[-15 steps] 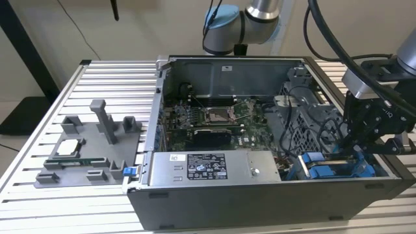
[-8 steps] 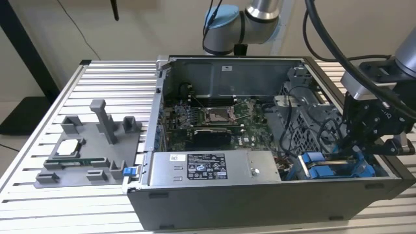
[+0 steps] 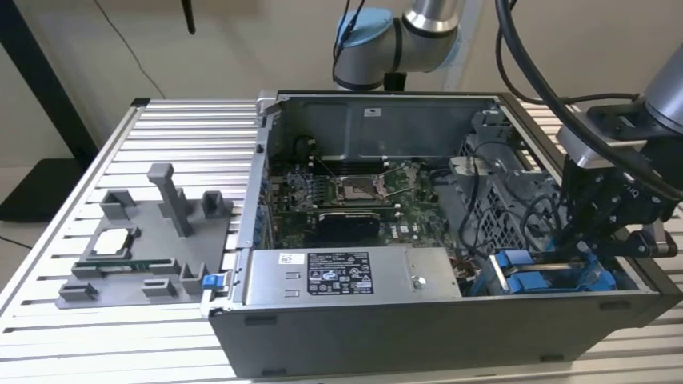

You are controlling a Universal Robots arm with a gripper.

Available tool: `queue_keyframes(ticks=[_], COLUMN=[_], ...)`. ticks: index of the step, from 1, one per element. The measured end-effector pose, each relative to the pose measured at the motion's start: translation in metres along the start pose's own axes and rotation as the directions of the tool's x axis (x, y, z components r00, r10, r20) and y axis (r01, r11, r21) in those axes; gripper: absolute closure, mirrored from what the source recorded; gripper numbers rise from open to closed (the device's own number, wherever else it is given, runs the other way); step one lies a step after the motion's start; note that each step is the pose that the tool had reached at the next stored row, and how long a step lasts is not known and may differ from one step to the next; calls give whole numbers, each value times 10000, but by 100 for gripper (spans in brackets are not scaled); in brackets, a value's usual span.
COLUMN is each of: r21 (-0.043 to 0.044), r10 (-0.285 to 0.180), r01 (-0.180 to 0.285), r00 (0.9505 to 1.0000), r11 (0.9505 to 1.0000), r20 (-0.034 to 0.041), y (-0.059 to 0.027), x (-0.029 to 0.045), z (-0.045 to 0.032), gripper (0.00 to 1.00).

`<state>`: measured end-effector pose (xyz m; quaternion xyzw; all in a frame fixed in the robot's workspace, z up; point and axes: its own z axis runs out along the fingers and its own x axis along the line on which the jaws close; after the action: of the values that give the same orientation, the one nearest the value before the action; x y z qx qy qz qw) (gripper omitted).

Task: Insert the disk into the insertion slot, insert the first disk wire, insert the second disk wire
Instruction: 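Insert the first disk wire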

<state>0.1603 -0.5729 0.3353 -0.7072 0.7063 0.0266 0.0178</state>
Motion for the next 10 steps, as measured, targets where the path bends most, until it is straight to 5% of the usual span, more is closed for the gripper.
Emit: queue_keyframes(ticks=[4,5,10], r21=[0,0,-1], r10=[1,1,0], r01=[-1,-1,0], r00=[10000,10000,10000], r11=[10000,10000,10000], r20=[-6,-2,8], y=[0,0,2], x=[-3,-3,-9], z=[11,13,-73], gripper=[100,0,0])
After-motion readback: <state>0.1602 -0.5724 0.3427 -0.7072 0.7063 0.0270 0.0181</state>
